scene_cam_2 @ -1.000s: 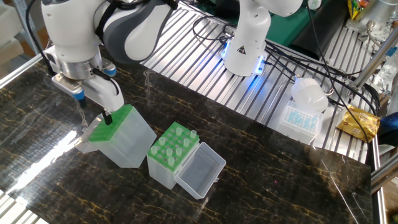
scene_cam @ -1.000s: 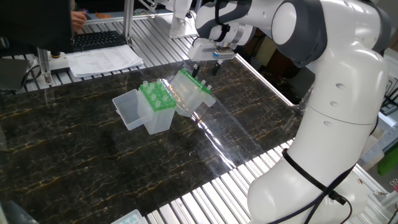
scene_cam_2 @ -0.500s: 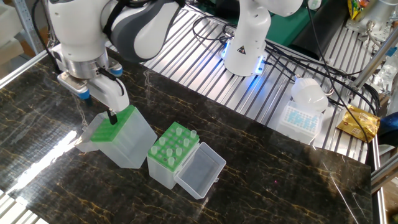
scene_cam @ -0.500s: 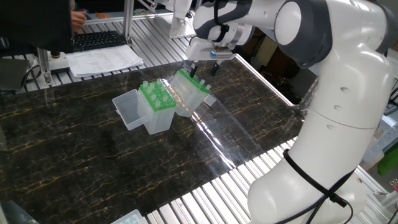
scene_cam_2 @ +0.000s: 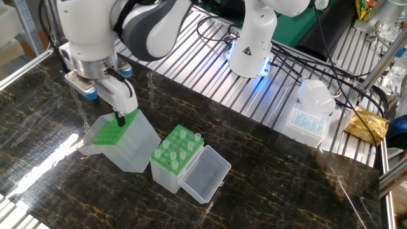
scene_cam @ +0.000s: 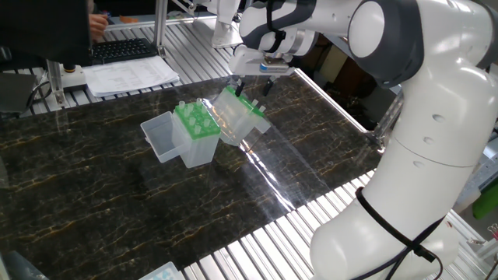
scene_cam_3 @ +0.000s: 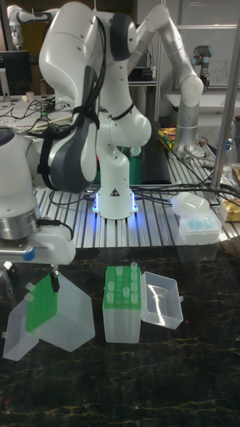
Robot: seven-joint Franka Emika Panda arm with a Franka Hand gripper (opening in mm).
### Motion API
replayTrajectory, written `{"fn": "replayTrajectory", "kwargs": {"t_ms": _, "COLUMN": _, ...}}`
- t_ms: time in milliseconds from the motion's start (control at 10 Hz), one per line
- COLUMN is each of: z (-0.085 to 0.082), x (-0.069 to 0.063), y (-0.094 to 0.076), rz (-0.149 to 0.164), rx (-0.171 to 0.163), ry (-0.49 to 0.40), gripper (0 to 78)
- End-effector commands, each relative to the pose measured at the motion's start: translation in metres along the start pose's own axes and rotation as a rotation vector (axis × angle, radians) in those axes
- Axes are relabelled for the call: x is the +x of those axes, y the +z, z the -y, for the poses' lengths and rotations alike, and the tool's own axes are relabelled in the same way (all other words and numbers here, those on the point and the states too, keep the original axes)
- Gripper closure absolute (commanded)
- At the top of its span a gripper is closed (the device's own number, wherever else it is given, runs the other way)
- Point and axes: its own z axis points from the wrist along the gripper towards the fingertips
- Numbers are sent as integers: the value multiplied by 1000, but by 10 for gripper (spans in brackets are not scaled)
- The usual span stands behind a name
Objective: Transfer all large pipette tips from one holder to another
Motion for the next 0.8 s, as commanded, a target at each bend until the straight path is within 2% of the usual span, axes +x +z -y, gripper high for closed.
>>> {"fn": "replayTrajectory", "kwargs": {"t_ms": 100, "z": -7, "x": 4, "y": 0, "rz": 7, "rx": 4, "ry": 21, "gripper": 1}}
{"fn": "replayTrajectory", "kwargs": {"t_ms": 300, "z": -6, "x": 2, "y": -4, "rz": 7, "rx": 30, "ry": 17, "gripper": 1}}
{"fn": "replayTrajectory", "kwargs": {"t_ms": 600, "z": -2, "x": -4, "y": -10, "rz": 4, "rx": 30, "ry": -6, "gripper": 1}}
{"fn": "replayTrajectory", "kwargs": {"t_ms": 800, "z": 12, "x": -17, "y": -8, "rz": 6, "rx": 29, "ry": -48, "gripper": 1}}
